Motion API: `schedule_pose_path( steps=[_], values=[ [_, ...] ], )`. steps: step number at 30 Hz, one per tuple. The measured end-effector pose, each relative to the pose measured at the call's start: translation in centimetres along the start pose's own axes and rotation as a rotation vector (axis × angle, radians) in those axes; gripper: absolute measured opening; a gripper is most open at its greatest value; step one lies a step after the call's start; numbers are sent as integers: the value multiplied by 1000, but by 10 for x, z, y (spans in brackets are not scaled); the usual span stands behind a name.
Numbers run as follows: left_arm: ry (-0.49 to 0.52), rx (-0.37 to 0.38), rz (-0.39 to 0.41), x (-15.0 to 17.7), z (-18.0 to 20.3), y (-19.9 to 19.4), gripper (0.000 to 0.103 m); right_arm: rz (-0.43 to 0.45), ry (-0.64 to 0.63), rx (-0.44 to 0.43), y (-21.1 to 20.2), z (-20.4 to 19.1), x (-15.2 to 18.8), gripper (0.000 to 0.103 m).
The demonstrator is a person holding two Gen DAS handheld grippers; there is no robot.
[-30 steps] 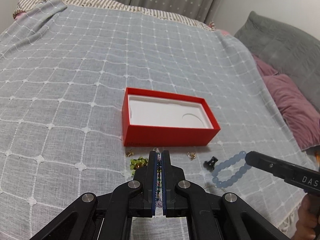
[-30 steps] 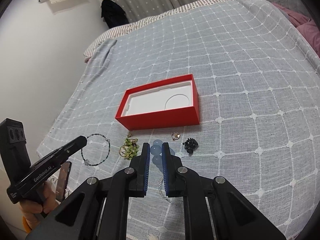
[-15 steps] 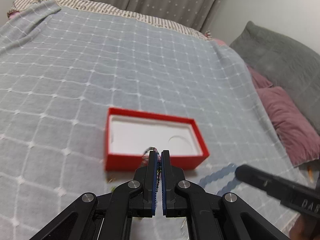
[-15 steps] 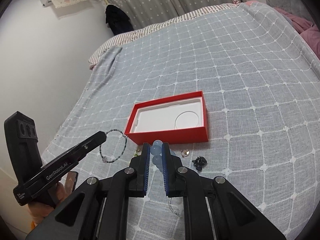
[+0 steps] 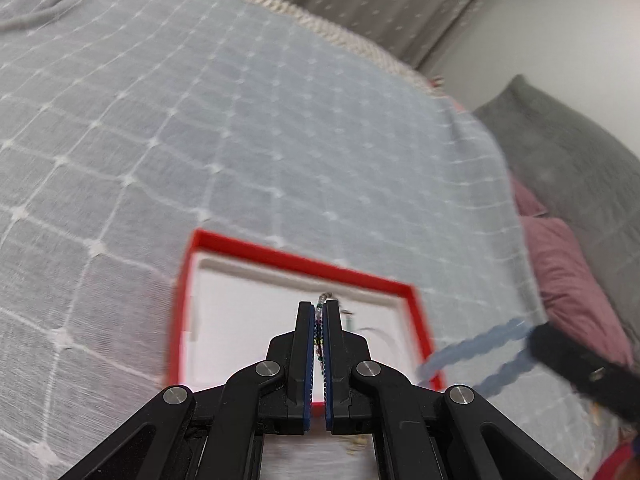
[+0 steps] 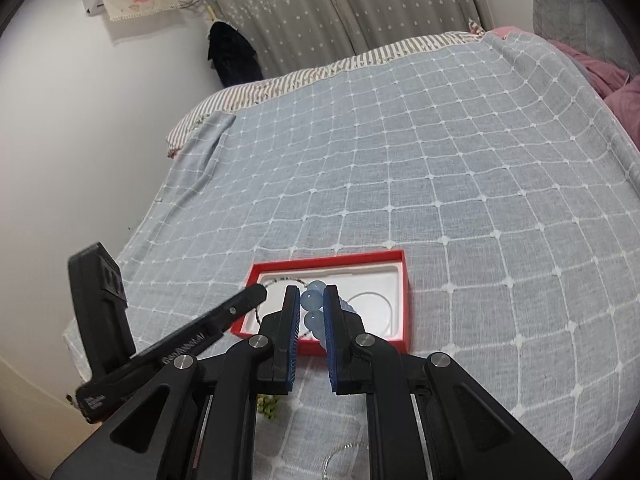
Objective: Organize jewelry
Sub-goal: 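Carry both held bracelets up and over the red box with both tools, then open both tools to drop the bracelets into the red box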
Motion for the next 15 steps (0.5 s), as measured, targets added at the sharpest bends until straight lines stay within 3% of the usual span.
schedule_pose_path(
  steps=[8, 15],
  values=[
    [63, -125, -24, 5, -18, 9, 0, -71, -54, -32, 46, -21, 2, 12],
    [110, -177, -34, 7, -20, 18, 0, -102, -57, 70, 77, 20, 4, 12]
  ],
)
Point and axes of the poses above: each gripper's, at about its wrist camera, not at the fingertips, and y roughly the way its jaws point, z to its right, x to its underside, the point moved 8 cm from there along y, roughly the way its jaws point, and after that the axes turned 13 degrees about y, right-handed, at the moved point
